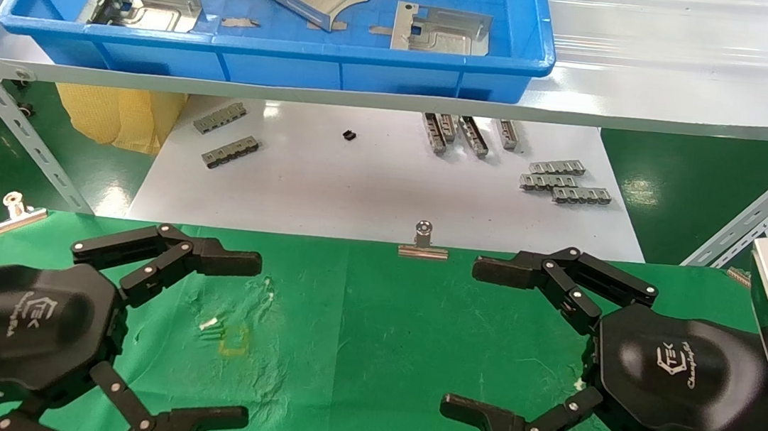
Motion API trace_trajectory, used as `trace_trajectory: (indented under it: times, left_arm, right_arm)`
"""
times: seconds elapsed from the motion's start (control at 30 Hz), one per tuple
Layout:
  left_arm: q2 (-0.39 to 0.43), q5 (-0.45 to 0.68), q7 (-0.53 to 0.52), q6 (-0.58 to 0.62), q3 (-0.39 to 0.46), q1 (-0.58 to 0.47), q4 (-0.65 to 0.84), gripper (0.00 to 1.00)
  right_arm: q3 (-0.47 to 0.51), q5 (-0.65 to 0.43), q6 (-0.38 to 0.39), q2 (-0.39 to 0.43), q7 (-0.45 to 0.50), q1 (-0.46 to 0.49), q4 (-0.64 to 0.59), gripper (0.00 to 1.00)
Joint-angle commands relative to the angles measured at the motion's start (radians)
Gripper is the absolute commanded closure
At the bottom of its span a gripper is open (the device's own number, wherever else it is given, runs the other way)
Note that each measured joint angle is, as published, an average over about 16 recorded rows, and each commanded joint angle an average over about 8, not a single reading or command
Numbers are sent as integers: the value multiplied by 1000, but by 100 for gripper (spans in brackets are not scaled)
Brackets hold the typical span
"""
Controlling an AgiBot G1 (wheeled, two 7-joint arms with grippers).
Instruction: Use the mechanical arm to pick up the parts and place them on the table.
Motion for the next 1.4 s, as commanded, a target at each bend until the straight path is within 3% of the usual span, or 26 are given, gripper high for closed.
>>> trace_trajectory:
  times: [0.03, 0.57, 0.6, 0.83, 0.87, 1.4]
  left_arm:
    - [0, 0, 0, 0, 0, 0, 0, 0]
    - [0, 0, 0, 0, 0, 0, 0, 0]
    - [0, 0, 0, 0, 0, 0, 0, 0]
    - [0, 0, 0, 0, 0, 0, 0, 0]
    - [0, 0, 0, 0, 0, 0, 0, 0]
    - [0, 0, 0, 0, 0, 0, 0, 0]
  right_arm:
    - [0, 0, 0, 0, 0, 0, 0, 100]
    - [0, 0, 0, 0, 0, 0, 0, 100]
    - [0, 0, 0, 0, 0, 0, 0, 95]
    - [0, 0, 0, 0, 0, 0, 0, 8]
    - [0, 0, 0, 0, 0, 0, 0, 0]
    - [0, 0, 0, 0, 0, 0, 0, 0]
